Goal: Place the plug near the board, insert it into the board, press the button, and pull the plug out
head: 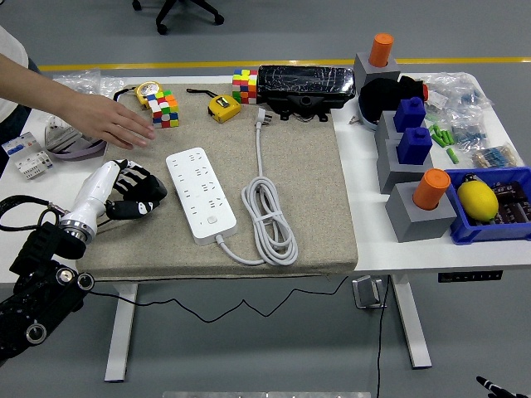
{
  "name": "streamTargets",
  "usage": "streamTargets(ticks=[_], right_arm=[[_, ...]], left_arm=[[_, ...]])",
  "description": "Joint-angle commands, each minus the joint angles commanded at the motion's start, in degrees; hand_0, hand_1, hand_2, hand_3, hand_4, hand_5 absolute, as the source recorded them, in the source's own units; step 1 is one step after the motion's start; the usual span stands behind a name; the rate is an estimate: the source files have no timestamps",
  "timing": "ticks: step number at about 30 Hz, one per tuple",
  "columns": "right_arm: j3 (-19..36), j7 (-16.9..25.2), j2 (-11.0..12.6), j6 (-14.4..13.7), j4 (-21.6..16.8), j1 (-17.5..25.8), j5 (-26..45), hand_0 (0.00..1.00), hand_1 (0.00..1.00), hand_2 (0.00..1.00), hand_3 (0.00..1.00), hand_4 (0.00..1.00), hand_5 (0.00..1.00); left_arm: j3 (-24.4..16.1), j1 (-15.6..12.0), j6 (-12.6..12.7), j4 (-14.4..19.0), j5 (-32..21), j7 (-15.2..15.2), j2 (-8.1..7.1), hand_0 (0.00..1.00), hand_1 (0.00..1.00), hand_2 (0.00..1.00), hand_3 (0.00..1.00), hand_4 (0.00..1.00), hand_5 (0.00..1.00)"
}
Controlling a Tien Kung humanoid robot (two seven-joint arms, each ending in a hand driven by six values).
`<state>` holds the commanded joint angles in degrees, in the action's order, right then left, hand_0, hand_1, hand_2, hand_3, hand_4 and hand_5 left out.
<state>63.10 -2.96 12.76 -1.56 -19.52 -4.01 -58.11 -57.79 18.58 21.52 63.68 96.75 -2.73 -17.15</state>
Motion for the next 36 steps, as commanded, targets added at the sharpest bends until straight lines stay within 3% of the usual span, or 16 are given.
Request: streamTargets(ticks=[12,36], right_arm=[[-0.6,0.0,0.1,0.1,-0.1,-0.1,0.2,0.65,0.647,0.643,0.566,0.988,0.556],[-1.1,0.0,0.4,0.1,-0.1,0.1,0.4,0.651,0.647,0.642,0.566,0.987,0.555]], left_arm=[[3.8,3.1,-1.1,-0.9,-1.2,0.5,0.48,0.424,0.407,0.46,0.525,0.715,0.002],[7.1,4.5,-0.6,-2.9,-1.0,-0.2,0.99,0.43,0.41,0.465,0.526,0.716,0.002]])
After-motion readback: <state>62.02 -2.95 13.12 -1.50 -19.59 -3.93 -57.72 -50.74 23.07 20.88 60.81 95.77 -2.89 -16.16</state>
